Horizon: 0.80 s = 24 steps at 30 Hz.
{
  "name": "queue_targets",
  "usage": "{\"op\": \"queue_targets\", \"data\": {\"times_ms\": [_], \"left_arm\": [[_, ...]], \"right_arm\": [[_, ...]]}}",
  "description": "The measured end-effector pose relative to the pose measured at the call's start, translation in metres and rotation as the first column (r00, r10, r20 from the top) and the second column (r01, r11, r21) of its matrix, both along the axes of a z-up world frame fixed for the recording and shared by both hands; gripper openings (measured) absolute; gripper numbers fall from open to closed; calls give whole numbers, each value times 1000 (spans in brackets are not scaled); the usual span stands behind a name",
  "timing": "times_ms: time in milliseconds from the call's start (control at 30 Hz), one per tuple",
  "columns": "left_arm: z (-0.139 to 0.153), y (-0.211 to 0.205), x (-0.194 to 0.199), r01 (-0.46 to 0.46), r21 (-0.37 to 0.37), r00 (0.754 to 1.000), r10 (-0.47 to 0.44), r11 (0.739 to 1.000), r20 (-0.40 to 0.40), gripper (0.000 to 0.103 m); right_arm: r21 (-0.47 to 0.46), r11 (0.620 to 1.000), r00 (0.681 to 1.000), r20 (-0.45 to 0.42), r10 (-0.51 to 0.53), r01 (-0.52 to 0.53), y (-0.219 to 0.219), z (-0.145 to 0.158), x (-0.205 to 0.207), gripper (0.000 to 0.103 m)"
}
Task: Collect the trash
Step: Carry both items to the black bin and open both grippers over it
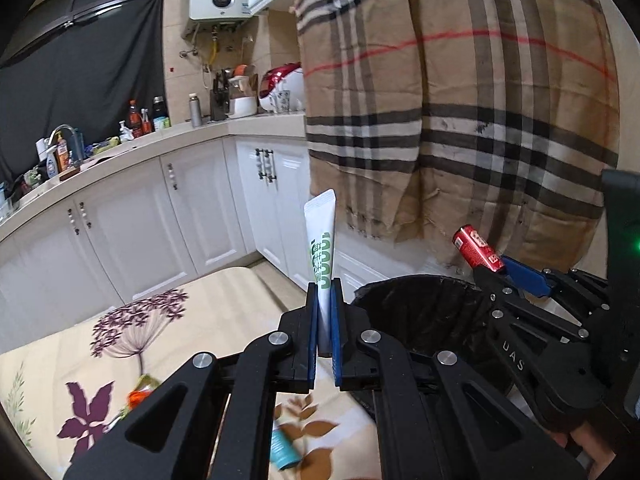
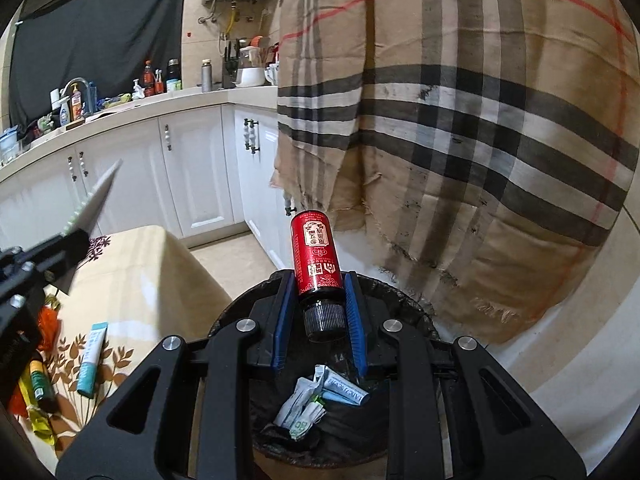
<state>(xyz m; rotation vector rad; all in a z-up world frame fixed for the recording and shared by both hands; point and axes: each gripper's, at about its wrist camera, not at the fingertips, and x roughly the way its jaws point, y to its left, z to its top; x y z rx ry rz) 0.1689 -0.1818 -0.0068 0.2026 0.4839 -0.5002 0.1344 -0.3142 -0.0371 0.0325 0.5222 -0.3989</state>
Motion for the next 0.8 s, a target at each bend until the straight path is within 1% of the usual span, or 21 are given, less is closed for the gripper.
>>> {"op": "queue_targets", "data": {"times_ms": [267,433,500,533,567,600,633,767,800], "left_arm": [[-15,-31,16,25,44,999,-24,999,-25,7],[-24,-47,22,46,65,998,-43,997,-47,7],[-28,-53,24,54,73,997,-50,996,-53,10],[-29,-54,25,55,74,997,-51,996,-53,12],[-30,-55,26,57,72,997,-53,996,-57,17],[-31,-56,27,55,73,997,-51,996,-62,19],[-32,-56,27,53,73,997,-48,996,-63,21],[-33,-55,27,45,78,997,-41,996,-62,28],[-32,-54,26,43,78,998,-39,996,-58,29]], "right_arm": [[15,999,999,-11,-34,34,-20,-8,8,25],[10,999,998,-22,-50,51,-25,-13,14,25],[10,998,998,-22,-57,58,-28,-14,16,25],[7,998,998,-20,-61,61,-28,-14,16,27],[2,998,998,-20,-64,64,-29,-14,17,29],[0,998,998,-20,-65,65,-30,-14,18,38],[-2,998,998,-19,-65,65,-31,-15,18,41],[-3,998,998,-19,-64,64,-33,-15,19,42],[-2,998,998,-19,-63,63,-33,-14,19,42]]}}
